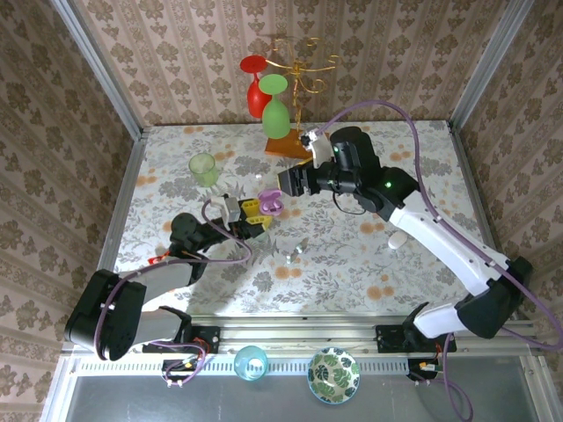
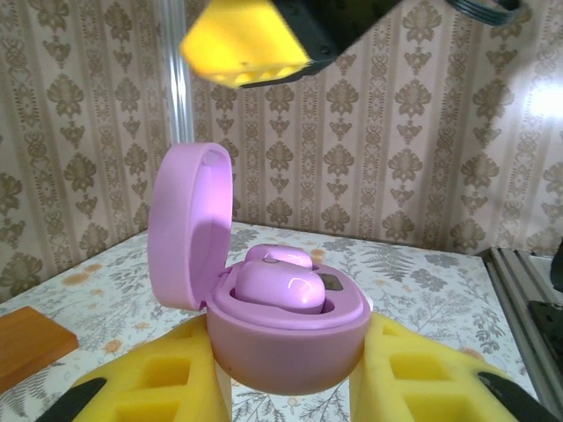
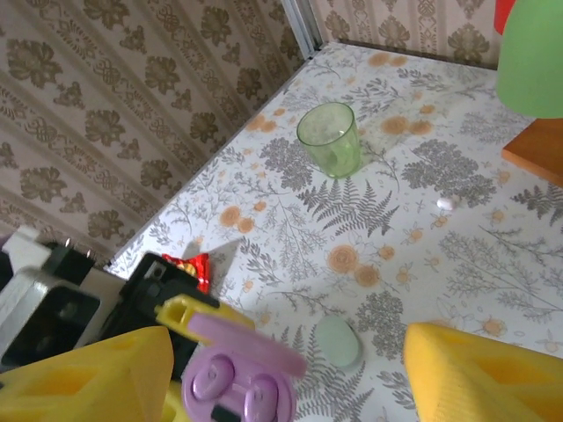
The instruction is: Insert the wireless bluetooth earbuds into the charging case
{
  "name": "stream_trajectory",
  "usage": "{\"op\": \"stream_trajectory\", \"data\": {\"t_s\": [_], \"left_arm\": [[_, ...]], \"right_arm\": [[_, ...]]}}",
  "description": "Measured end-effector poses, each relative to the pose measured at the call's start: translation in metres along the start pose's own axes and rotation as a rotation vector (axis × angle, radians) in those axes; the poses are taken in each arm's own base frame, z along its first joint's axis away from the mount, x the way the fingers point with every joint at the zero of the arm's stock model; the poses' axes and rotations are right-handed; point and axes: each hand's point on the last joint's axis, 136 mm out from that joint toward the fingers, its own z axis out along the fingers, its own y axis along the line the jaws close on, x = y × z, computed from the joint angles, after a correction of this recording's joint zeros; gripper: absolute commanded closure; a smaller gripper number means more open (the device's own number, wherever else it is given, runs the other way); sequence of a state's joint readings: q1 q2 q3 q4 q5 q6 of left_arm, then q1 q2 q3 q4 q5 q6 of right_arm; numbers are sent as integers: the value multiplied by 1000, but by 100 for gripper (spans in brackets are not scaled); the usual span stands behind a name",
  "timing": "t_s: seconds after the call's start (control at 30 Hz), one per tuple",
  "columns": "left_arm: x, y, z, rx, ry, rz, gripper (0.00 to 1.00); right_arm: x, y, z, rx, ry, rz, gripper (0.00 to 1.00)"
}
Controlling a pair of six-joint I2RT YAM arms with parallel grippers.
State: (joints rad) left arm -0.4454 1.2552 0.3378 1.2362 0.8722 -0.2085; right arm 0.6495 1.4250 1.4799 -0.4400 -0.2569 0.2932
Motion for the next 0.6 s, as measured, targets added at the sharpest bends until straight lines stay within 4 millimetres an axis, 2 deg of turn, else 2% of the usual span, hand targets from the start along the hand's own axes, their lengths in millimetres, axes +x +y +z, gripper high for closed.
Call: {"op": "stream_trajectory", "data": {"t_s": [0.13,0.27,0.6], "left_arm": [[-3,-6,3,29,-4,6,82],[-4,-13,6,55,-8,8,81],[-5,-9,7,33,-11,7,82]], "right_arm": [[7,-3,17,-1,56,33,29],[24,-9,27,8,127,56,29],[40,-7,22,-8,174,69,28]]}}
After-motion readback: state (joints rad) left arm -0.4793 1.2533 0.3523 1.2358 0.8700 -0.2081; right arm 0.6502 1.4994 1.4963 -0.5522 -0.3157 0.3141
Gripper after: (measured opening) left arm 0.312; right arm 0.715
